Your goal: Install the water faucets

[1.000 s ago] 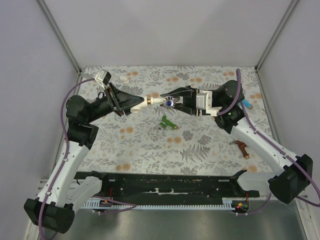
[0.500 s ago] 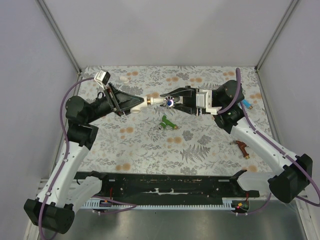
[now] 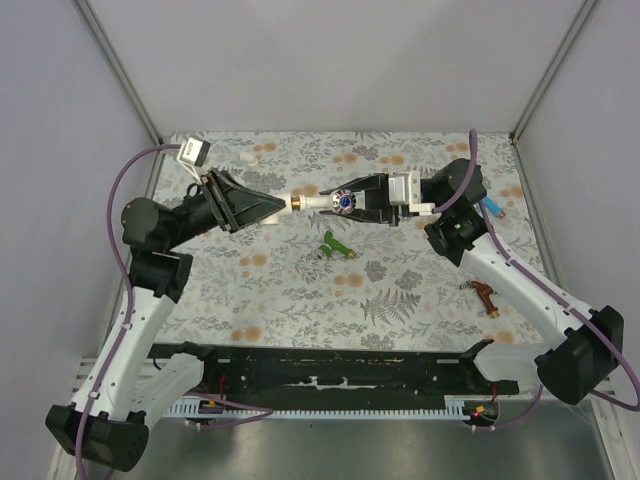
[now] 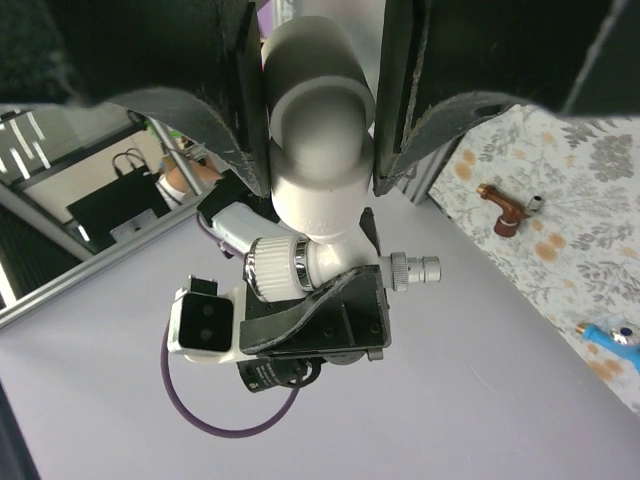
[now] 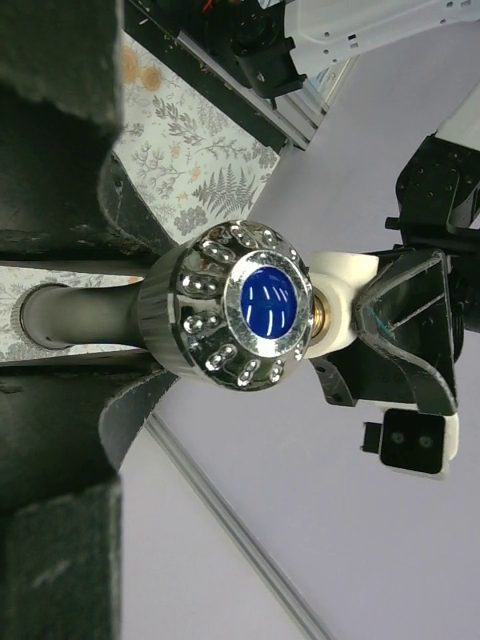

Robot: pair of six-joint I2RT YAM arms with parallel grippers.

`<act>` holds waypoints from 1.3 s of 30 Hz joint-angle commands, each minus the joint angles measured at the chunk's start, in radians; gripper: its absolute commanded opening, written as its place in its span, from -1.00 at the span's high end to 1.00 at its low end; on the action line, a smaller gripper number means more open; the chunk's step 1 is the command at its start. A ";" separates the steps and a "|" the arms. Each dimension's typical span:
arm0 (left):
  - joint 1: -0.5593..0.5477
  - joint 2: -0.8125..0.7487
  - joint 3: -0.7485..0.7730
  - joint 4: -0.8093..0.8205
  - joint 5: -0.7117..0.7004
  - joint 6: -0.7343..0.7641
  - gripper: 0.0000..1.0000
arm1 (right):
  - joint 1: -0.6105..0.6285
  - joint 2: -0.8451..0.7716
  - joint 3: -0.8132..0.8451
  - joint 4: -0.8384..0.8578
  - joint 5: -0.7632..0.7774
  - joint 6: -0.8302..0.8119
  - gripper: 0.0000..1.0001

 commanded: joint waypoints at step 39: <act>-0.018 0.063 0.048 -0.198 0.057 -0.013 0.96 | 0.033 -0.013 0.076 -0.305 0.018 -0.278 1.00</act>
